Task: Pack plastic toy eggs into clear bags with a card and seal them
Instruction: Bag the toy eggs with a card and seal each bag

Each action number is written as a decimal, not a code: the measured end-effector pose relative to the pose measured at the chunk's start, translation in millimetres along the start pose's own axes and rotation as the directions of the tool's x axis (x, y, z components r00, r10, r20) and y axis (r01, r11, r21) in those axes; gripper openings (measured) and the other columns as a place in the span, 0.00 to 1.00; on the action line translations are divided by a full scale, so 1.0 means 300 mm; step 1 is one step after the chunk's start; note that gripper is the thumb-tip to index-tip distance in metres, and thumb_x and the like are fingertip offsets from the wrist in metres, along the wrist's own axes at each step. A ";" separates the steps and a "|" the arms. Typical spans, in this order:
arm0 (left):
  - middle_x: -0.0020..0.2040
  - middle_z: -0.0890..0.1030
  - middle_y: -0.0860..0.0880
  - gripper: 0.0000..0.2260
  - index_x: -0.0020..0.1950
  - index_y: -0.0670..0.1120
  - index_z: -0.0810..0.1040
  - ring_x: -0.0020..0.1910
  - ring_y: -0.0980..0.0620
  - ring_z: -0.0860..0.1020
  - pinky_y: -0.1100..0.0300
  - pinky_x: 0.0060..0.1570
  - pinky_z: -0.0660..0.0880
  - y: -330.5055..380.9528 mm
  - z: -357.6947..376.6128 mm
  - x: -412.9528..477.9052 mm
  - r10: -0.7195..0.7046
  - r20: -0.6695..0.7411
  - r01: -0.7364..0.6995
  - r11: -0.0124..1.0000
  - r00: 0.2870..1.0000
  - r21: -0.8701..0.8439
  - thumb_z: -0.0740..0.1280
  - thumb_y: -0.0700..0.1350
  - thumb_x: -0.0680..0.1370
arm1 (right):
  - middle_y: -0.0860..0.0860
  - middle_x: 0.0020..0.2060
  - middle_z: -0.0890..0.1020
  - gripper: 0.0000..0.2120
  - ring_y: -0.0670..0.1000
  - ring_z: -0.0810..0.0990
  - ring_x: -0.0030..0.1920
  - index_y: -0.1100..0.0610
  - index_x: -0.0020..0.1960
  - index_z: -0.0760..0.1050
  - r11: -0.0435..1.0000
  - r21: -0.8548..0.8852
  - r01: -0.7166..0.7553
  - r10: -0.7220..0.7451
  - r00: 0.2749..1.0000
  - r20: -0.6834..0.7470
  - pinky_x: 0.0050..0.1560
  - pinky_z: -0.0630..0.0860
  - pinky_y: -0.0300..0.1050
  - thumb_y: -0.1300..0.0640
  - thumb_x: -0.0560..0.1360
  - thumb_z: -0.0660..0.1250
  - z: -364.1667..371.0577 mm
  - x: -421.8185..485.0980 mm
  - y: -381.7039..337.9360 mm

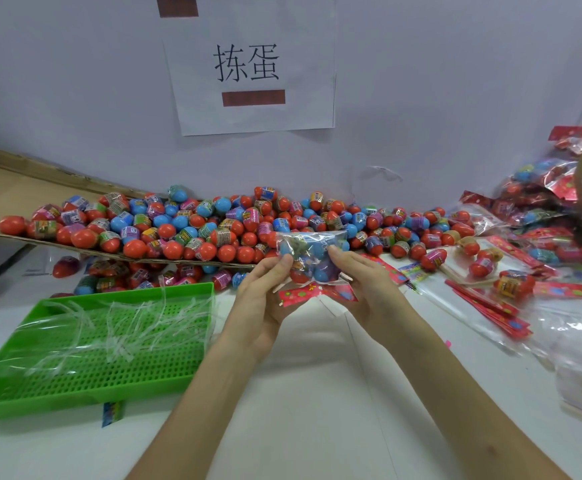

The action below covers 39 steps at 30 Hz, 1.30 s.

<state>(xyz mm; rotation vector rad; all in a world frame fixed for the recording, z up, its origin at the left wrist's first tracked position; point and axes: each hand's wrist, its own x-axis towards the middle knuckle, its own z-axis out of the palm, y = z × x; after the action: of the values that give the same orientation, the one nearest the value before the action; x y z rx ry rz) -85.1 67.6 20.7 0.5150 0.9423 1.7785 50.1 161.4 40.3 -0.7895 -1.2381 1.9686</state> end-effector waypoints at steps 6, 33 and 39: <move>0.55 0.86 0.41 0.17 0.59 0.41 0.82 0.50 0.46 0.87 0.55 0.46 0.84 0.010 0.007 -0.008 -0.031 -0.017 0.029 0.997 0.999 -0.071 0.74 0.46 0.72 | 0.59 0.57 0.85 0.25 0.57 0.85 0.58 0.61 0.61 0.80 0.998 0.057 -0.040 0.036 0.997 0.067 0.57 0.83 0.50 0.47 0.70 0.73 -0.003 0.005 0.004; 0.63 0.84 0.41 0.20 0.57 0.47 0.88 0.59 0.46 0.84 0.54 0.50 0.83 0.012 0.014 -0.005 -0.013 0.053 0.015 0.999 0.998 -0.034 0.66 0.59 0.78 | 0.57 0.53 0.87 0.11 0.52 0.87 0.47 0.61 0.59 0.82 0.994 0.105 0.008 -0.009 1.000 0.010 0.42 0.84 0.41 0.57 0.81 0.67 -0.014 0.025 0.022; 0.53 0.87 0.45 0.14 0.53 0.44 0.89 0.44 0.51 0.86 0.59 0.39 0.83 0.010 0.002 -0.003 -0.096 -0.056 0.090 0.992 0.994 -0.092 0.75 0.49 0.72 | 0.57 0.59 0.84 0.21 0.58 0.85 0.57 0.57 0.63 0.81 0.982 0.173 -0.077 0.041 0.978 0.204 0.50 0.84 0.49 0.56 0.71 0.76 -0.026 0.014 0.011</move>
<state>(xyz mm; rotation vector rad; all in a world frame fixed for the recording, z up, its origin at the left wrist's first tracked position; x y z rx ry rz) -86.0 66.7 23.5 0.3569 0.9088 1.7510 53.0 167.8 33.9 -0.5550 -1.1387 2.2166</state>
